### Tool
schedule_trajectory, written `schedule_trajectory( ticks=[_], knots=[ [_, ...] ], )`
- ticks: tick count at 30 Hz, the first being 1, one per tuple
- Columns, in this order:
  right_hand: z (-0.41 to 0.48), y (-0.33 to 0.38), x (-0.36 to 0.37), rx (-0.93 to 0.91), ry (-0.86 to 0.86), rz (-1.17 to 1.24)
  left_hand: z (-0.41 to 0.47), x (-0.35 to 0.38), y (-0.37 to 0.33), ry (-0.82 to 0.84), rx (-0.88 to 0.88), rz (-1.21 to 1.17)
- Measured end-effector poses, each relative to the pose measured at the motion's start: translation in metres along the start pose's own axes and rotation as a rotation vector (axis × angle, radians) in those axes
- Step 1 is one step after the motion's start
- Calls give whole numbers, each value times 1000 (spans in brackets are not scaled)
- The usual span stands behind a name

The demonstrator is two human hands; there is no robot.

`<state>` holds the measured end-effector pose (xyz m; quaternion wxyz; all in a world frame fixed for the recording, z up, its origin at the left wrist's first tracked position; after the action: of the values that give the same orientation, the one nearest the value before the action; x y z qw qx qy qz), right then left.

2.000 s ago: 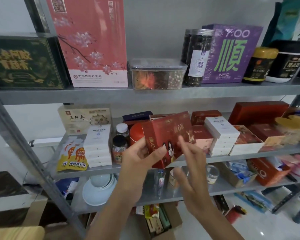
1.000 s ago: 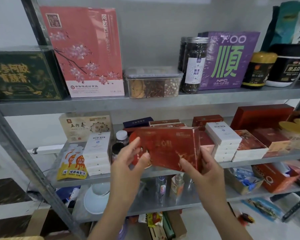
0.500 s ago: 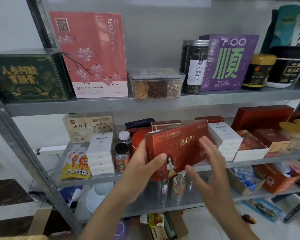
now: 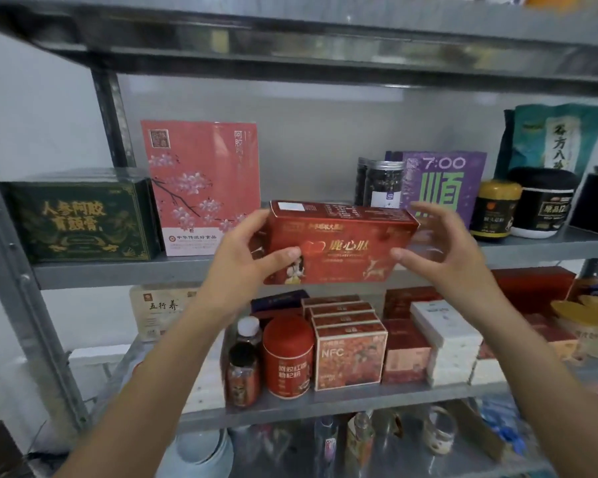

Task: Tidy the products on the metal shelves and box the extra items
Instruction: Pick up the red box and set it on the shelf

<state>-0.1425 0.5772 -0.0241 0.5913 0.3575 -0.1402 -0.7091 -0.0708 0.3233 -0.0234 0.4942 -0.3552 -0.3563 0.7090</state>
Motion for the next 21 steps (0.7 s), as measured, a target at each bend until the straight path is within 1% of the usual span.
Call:
schedule_trajectory(
  ticks=[2, 4, 8, 11, 14, 15, 17, 20, 21],
  knots=[
    [27, 17, -3, -159, 44, -125, 17, -6, -12, -47, 64, 32],
    [52, 28, -4, -268, 97, -291, 32, -10, -21, -65, 97, 22],
    [94, 43, 2, -335, 159, -405, 54, -13, -30, -88, 112, -2],
    [115, 46, 6, -373, 193, -542, 63, -13, -30, -103, 126, 8],
    [126, 46, 6, -414, 161, -635, 68, -15, -29, -121, 175, 82],
    [129, 46, 4, -434, 122, -652, 69, -17, -28, -143, 222, 146],
    [138, 44, -1, -456, 36, -650, 74, -23, -29, -257, 362, 370],
    [154, 42, -5, -467, -27, -707, 88, -45, -31, -519, 517, 846],
    [158, 40, -3, -470, -28, -750, 94, -53, -30, -559, 526, 993]
  ],
)
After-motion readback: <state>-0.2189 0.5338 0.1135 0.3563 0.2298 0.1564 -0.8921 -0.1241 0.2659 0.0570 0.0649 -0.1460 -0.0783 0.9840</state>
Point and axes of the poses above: each hand's wrist, its own z-axis towards the middle knuckle, its own x-axis out of the palm, y = z × x, the point moved 1 cm from there along z, towards the middle knuckle, and after that the axes turned 6 degrees about -x, right-handed, at the moved point
